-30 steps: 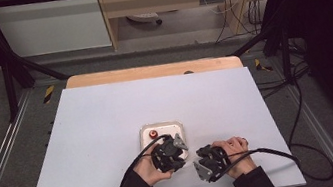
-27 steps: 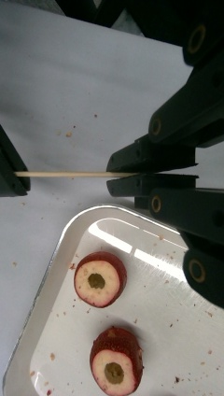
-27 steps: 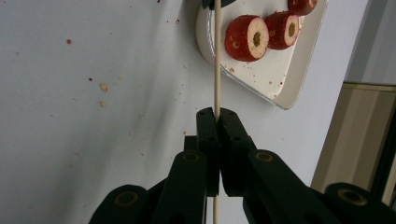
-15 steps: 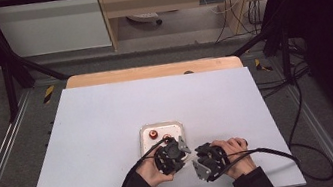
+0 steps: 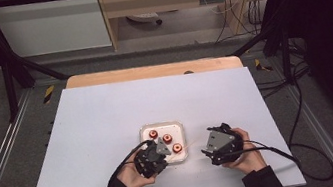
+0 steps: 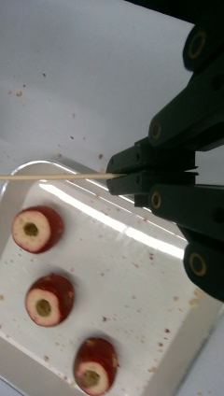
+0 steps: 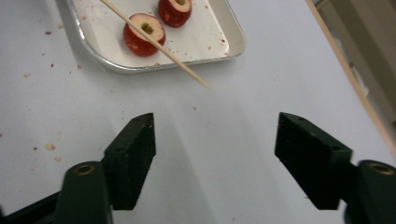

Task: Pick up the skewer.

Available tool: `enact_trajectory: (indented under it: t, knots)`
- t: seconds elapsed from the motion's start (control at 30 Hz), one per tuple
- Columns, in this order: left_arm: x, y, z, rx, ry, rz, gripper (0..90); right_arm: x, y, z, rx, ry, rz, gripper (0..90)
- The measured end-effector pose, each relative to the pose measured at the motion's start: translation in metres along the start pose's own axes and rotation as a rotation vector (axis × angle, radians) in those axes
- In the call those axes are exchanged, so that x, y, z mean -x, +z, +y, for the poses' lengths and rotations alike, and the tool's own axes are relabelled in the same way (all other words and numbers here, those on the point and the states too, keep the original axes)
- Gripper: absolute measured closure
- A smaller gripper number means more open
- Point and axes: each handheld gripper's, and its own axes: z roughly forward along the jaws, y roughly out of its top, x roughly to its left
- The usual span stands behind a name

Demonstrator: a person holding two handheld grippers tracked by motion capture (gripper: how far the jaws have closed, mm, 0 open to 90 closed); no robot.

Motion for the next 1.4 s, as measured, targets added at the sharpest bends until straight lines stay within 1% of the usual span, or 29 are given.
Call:
enact_trajectory:
  t: [0.07, 0.1, 0.13, 0.17, 0.2, 0.23, 0.27, 0.3, 0.33, 0.37, 0.4, 0.43, 0.5, 0.57, 0.67, 0.7, 0.8, 0.9, 1.13, 1.23, 1.3, 1.4]
  knots:
    - [-0.003, -0.006, -0.010, 0.034, -0.028, -0.005, 88.7, 0.003, 0.001, -0.005, 0.000, 0.097, 0.025, 21.5]
    - [-0.004, -0.008, -0.014, 0.044, -0.035, 0.000, 88.7, 0.004, 0.001, -0.006, -0.011, 0.146, 0.039, 19.6]
    - [-0.004, -0.008, -0.014, 0.044, -0.035, 0.000, 88.7, 0.004, 0.001, -0.006, -0.011, 0.146, 0.039, 19.6]
    - [-0.006, -0.010, -0.017, 0.057, -0.046, 0.005, 88.7, 0.007, 0.002, -0.009, -0.034, 0.234, 0.067, 16.3]
    - [-0.007, -0.012, -0.021, 0.065, -0.053, 0.019, 88.7, 0.008, 0.003, -0.011, -0.042, 0.273, 0.080, 15.1]
    - [-0.010, -0.015, -0.028, 0.088, -0.073, 0.031, 88.7, 0.009, 0.004, -0.012, -0.045, 0.304, 0.094, 14.1]
    - [-0.010, -0.015, -0.028, 0.088, -0.073, 0.031, 88.6, 0.009, 0.004, -0.012, -0.048, 0.326, 0.103, 13.7]
    - [-0.011, -0.017, -0.032, 0.105, -0.087, 0.038, 88.6, 0.009, 0.004, -0.012, -0.048, 0.326, 0.103, 13.7]
    - [-0.012, -0.018, -0.035, 0.122, -0.097, 0.042, 88.7, 0.010, 0.005, -0.012, -0.057, 0.361, 0.125, 12.3]
    - [-0.013, -0.020, -0.039, 0.137, -0.108, 0.047, 88.7, 0.010, 0.005, -0.012, -0.057, 0.361, 0.125, 12.3]
    - [-0.013, -0.021, -0.043, 0.154, -0.118, 0.055, 88.6, 0.011, 0.006, -0.011, -0.072, 0.408, 0.148, 10.3]
    - [-0.013, -0.022, -0.047, 0.167, -0.126, 0.060, 88.6, 0.011, 0.006, -0.011, -0.072, 0.408, 0.148, 10.3]
    - [-0.014, -0.025, -0.056, 0.196, -0.144, 0.072, 88.6, 0.012, 0.007, -0.010, -0.078, 0.452, 0.171, 8.8]
    - [-0.015, -0.027, -0.063, 0.218, -0.162, 0.081, 88.6, 0.014, 0.008, -0.009, -0.077, 0.493, 0.176, 7.8]
    - [-0.018, -0.031, -0.073, 0.254, -0.192, 0.090, 88.6, 0.017, 0.008, -0.005, -0.073, 0.521, 0.182, 5.8]
    - [-0.020, -0.032, -0.076, 0.262, -0.201, 0.086, 88.6, 0.017, 0.008, -0.002, -0.069, 0.527, 0.191, 5.2]
    - [-0.022, -0.034, -0.084, 0.286, -0.217, 0.094, 88.6, 0.017, 0.010, 0.006, -0.071, 0.540, 0.216, 3.7]
    - [-0.023, -0.035, -0.090, 0.304, -0.222, 0.101, 88.6, 0.017, 0.012, 0.015, -0.071, 0.553, 0.236, 3.8]
    - [-0.025, -0.038, -0.100, 0.334, -0.232, 0.107, 88.6, 0.021, 0.018, 0.038, -0.061, 0.585, 0.259, 5.1]
    - [-0.026, -0.038, -0.104, 0.340, -0.236, 0.105, 88.6, 0.021, 0.023, 0.047, -0.074, 0.597, 0.266, 5.5]
    - [-0.026, -0.038, -0.106, 0.344, -0.241, 0.108, 88.6, 0.021, 0.026, 0.052, -0.087, 0.598, 0.270, 5.5]
    - [-0.027, -0.037, -0.108, 0.347, -0.250, 0.101, 88.6, 0.021, 0.031, 0.059, -0.095, 0.594, 0.280, 6.0]
